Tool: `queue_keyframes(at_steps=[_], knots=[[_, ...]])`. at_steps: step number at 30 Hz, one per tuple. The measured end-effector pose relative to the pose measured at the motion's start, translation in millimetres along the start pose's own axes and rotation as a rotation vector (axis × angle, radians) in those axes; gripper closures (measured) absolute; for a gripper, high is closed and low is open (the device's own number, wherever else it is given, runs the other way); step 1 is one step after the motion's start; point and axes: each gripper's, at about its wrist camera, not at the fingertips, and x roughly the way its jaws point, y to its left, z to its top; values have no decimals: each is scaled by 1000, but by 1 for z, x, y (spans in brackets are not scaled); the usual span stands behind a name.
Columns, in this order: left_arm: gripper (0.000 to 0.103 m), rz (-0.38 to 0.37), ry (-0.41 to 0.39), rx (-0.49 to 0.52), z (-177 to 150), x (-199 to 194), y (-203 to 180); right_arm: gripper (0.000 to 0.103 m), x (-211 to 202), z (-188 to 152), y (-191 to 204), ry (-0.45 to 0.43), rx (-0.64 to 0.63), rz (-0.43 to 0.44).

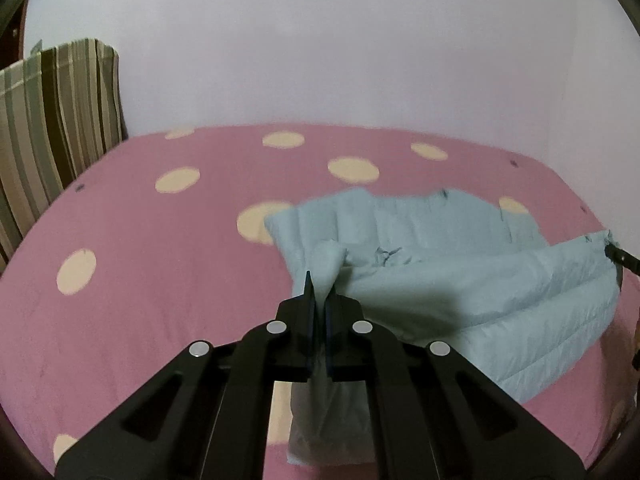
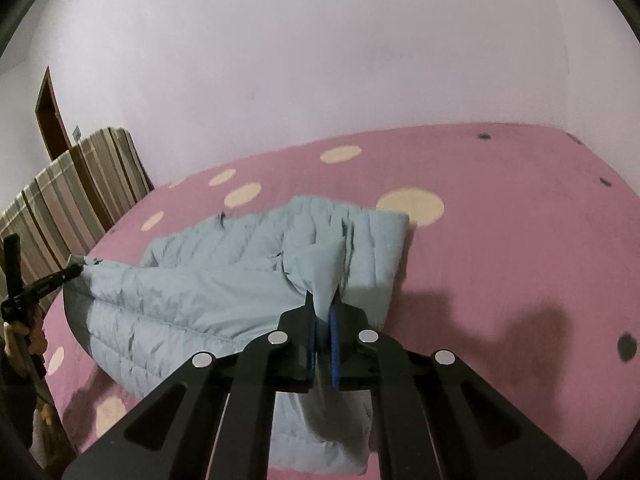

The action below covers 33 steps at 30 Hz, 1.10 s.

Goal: Fold large clothes

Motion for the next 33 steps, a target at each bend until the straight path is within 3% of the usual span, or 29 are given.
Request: queue_keyframes(at_steps=[5,10,16,24,33], knots=[[100,48,-24,3,44,27,-6,98,28,44,-3,-32,17,-5],[100,118,-18,23,92,79,-12,98,77,88,-12,-23,53,-15],[100,194,29,43,126,152,-19,98,146,123,-19,16,81,-52],[100,282,178,50,113,257,-22,98,240,116,-38,160,108,-107],[100,308,258,82,74,303,-28,98,293,80,-59,278,153,-167]])
